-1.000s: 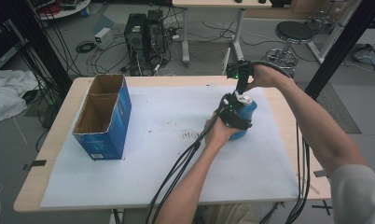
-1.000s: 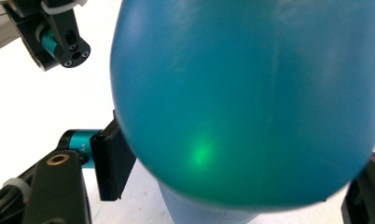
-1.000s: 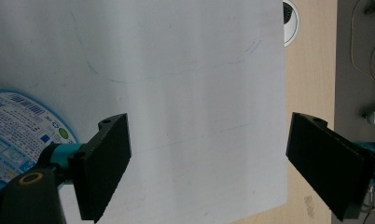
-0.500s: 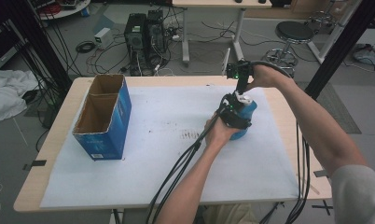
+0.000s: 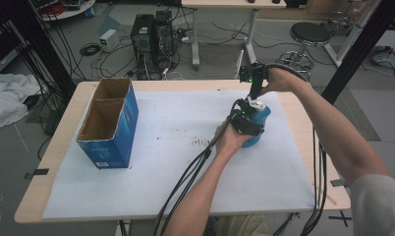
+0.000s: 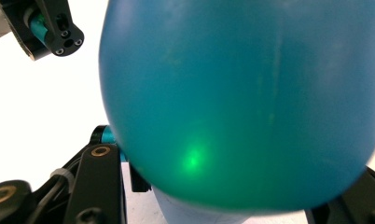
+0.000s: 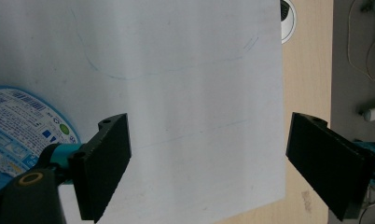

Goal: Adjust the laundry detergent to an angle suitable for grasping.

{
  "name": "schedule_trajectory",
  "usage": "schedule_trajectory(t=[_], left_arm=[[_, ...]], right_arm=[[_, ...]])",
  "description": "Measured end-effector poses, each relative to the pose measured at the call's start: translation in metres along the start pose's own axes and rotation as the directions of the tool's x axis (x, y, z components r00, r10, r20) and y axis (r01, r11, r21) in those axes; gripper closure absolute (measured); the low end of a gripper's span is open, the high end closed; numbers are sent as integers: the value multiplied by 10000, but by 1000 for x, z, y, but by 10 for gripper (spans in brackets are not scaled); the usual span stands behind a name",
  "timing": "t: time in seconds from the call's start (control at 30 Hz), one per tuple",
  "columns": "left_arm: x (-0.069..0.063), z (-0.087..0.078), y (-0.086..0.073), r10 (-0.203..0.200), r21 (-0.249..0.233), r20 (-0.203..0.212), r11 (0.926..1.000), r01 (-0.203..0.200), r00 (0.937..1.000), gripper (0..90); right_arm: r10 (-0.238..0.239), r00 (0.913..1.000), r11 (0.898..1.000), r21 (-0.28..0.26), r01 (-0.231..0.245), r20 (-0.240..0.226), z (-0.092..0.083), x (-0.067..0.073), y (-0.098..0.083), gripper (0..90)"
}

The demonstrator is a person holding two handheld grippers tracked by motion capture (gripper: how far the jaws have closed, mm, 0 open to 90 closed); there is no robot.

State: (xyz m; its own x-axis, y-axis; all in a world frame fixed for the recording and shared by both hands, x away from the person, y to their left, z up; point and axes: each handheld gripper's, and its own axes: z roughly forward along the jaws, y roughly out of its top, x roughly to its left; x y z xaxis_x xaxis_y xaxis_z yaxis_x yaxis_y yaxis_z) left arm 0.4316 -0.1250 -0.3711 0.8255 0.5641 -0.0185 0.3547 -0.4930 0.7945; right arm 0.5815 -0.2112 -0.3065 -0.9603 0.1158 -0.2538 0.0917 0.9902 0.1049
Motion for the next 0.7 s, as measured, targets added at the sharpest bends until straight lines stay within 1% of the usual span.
schedule_trajectory(t=[0.13,0.2,0.27,0.33,0.47,0.57,0.63,0.7], left_arm=[[2,-3,-2,-9,-20,222,10000,9,9998,462],[2,-6,-3,58,-61,318,10000,-56,9995,462],[1,-11,-4,404,-90,380,9992,-401,9985,462],[1,-17,-5,585,-141,504,9982,-578,9970,463],[6,-38,-9,885,-295,909,9958,-862,9919,463],[8,-56,-13,1218,-428,984,9921,-1181,9877,462],[12,-67,-16,1265,-445,1171,9915,-1221,9850,462],[15,-78,-21,1432,-605,1405,9889,-1359,9797,462]], right_arm=[[-15,10000,10000,2,15,2,-2,0,0,131],[24,10000,10000,13,-24,13,-2,1,0,132],[41,10000,10000,29,-41,29,-3,1,0,131],[5,10000,10000,33,-6,54,-4,2,0,131],[-43,9999,10000,43,42,94,-6,4,1,132],[-55,9999,10000,57,54,131,-9,6,2,132],[-39,9999,10000,28,38,166,-10,7,2,132],[-52,9999,10000,64,51,146,-11,8,3,132]])
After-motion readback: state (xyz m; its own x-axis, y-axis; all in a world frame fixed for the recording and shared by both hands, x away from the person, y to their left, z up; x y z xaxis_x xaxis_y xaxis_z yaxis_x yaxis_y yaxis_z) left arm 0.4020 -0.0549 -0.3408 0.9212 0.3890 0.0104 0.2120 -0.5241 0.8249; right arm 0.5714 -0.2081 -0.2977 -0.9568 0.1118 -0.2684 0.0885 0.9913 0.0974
